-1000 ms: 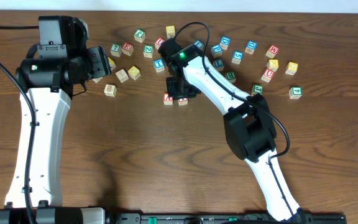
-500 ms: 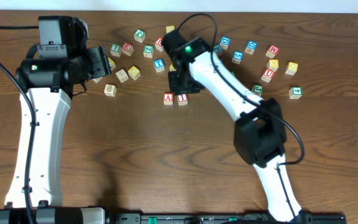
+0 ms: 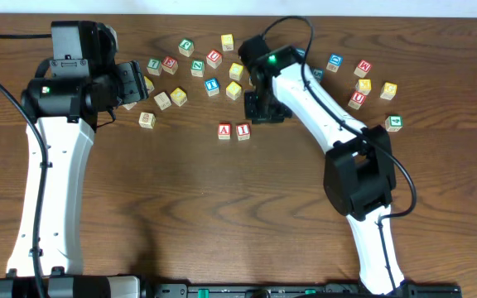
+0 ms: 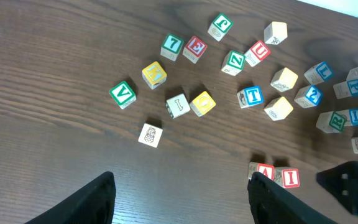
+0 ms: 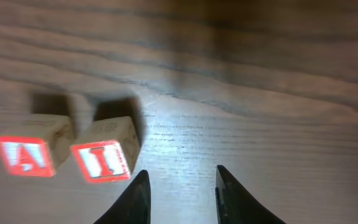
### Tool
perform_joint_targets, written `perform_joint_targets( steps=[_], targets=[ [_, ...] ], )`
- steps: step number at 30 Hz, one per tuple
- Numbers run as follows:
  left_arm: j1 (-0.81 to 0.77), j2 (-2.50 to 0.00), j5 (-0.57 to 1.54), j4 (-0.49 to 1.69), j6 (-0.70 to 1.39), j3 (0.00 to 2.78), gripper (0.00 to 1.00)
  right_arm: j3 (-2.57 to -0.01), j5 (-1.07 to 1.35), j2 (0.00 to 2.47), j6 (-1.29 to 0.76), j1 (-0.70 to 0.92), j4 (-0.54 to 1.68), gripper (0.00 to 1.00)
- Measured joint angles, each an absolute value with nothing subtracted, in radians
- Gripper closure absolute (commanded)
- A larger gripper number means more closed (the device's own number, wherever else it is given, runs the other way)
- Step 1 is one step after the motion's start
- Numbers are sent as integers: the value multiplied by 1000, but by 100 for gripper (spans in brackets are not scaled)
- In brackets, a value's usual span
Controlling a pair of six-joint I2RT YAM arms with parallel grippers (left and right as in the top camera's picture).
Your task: Spell out AI2
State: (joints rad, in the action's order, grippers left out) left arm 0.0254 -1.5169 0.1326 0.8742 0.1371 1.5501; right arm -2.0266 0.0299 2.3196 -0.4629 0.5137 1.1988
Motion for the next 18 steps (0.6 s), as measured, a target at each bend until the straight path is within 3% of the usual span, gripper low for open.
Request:
perform_joint_targets(
  steps=[18],
  targets=[
    [25, -1517, 133, 874, 137, 1550, 33, -1861, 75, 2321, -463, 545, 1034, 71]
  ],
)
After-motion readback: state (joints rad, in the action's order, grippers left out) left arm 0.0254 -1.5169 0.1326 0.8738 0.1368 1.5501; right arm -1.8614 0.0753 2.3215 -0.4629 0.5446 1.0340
